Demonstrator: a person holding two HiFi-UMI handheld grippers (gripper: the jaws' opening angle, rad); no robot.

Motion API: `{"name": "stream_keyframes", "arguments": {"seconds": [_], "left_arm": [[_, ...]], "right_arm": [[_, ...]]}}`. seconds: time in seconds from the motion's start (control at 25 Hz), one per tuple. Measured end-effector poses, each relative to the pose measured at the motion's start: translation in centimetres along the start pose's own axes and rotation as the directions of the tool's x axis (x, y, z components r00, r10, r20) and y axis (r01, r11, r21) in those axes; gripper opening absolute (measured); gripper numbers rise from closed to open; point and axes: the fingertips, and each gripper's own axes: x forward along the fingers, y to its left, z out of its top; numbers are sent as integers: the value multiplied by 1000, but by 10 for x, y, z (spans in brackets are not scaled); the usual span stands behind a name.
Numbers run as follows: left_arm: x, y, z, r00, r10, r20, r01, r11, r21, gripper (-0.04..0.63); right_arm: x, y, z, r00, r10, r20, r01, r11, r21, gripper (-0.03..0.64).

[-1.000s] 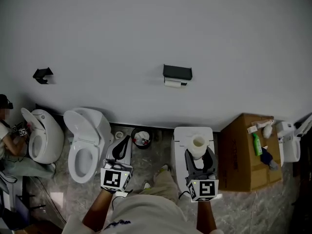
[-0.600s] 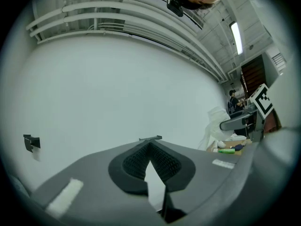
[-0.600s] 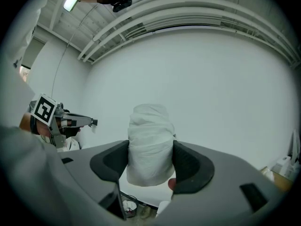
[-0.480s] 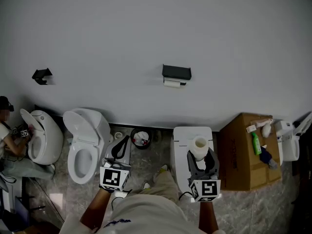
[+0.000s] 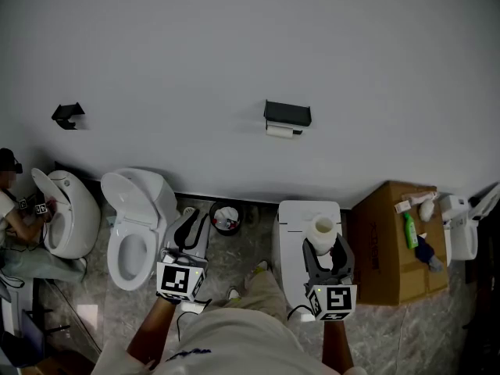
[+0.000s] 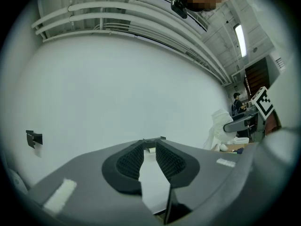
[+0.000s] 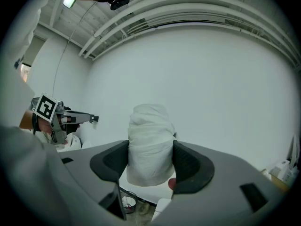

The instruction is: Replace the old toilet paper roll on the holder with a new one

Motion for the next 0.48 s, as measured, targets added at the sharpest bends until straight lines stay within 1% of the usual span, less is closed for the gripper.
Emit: {"name": "stream_keyframes", "arguments": {"seconds": [0.08,0.28,0.4,0.48], "left_arm": [[0,0,2,1000,1,13,-1,1000,-9,87],[2,0,5,999,6,41,-4,999,-35,92],[3,-2,6,999,1,39,0,1000,-26,103],[3,-3,6,999,10,33,-10,1000,0,126]], "right_arm": [[-1,-1,1,1000,1,1,-1,1000,-9,282],[-1,-3,3,1000,2,-12,-3,1000,-21,282],[-1,-4,2,1000,5,-15,-5,1000,-21,282],[-1,-5,1,1000,6,-20,-6,1000,-20,282]]}}
